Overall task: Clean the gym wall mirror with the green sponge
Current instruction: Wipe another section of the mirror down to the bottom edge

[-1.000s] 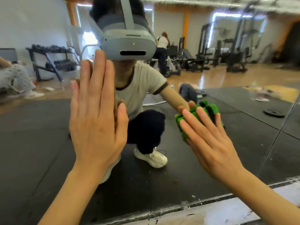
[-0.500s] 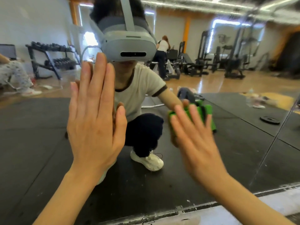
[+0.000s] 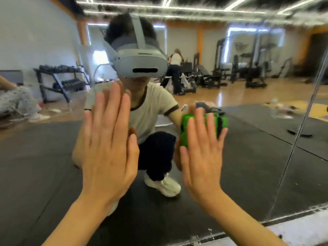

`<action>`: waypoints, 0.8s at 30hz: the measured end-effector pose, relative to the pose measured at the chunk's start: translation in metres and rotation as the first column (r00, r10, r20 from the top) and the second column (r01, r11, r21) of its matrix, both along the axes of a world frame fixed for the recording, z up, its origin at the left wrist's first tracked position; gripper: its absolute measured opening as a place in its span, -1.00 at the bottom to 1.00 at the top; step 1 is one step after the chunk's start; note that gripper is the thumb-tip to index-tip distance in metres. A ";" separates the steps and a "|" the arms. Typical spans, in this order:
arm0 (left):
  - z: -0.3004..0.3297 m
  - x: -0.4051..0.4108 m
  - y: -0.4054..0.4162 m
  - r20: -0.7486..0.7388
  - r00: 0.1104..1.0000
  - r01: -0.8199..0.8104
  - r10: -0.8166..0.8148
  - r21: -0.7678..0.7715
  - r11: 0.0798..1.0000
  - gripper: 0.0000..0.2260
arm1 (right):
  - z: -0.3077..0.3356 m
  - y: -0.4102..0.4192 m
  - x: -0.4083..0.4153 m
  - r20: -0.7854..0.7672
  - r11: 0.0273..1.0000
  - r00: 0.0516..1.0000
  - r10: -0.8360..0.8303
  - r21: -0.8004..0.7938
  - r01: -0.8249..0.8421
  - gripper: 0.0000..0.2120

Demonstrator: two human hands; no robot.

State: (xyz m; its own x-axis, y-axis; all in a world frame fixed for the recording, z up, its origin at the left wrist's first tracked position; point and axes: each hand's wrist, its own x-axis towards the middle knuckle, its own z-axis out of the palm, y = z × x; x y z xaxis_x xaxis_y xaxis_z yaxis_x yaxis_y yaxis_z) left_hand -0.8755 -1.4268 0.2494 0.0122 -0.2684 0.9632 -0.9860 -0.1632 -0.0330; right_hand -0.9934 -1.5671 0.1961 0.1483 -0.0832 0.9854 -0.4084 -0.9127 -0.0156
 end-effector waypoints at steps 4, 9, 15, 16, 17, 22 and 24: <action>0.011 -0.025 -0.022 0.011 0.991 0.132 -0.133 0.081 0.988 -0.49 | 0.001 -0.016 -0.004 -0.319 0.900 0.946 -0.055 -0.427 -0.091 -0.41; 0.003 -0.031 -0.043 0.105 0.994 -0.023 0.010 0.113 0.993 -0.42 | 0.008 -0.080 -0.085 0.050 0.992 0.997 0.062 0.105 -0.067 -0.48; 0.002 -0.028 -0.049 0.143 0.985 -0.109 0.092 0.114 0.987 -0.45 | 0.039 -0.009 -0.012 -0.005 0.985 0.987 0.163 0.052 -0.163 -0.45; 0.002 -0.029 -0.048 0.139 0.986 -0.112 0.096 0.112 0.987 -0.45 | 0.047 -0.008 -0.013 -0.137 0.981 0.974 0.180 -0.051 -0.189 -0.48; 0.002 -0.029 -0.048 0.135 0.986 -0.116 0.101 0.109 0.987 -0.45 | 0.055 -0.014 -0.021 -0.234 0.971 0.958 0.163 -0.136 -0.198 -0.49; 0.001 -0.030 -0.049 0.134 0.983 -0.140 0.125 0.108 0.984 -0.43 | 0.068 -0.090 -0.089 0.095 0.991 0.992 0.078 0.098 -0.087 -0.52; 0.001 -0.031 -0.050 0.124 0.983 -0.146 0.133 0.107 0.983 -0.43 | 0.068 -0.094 -0.090 0.350 0.953 0.937 -0.011 0.287 -0.096 -0.50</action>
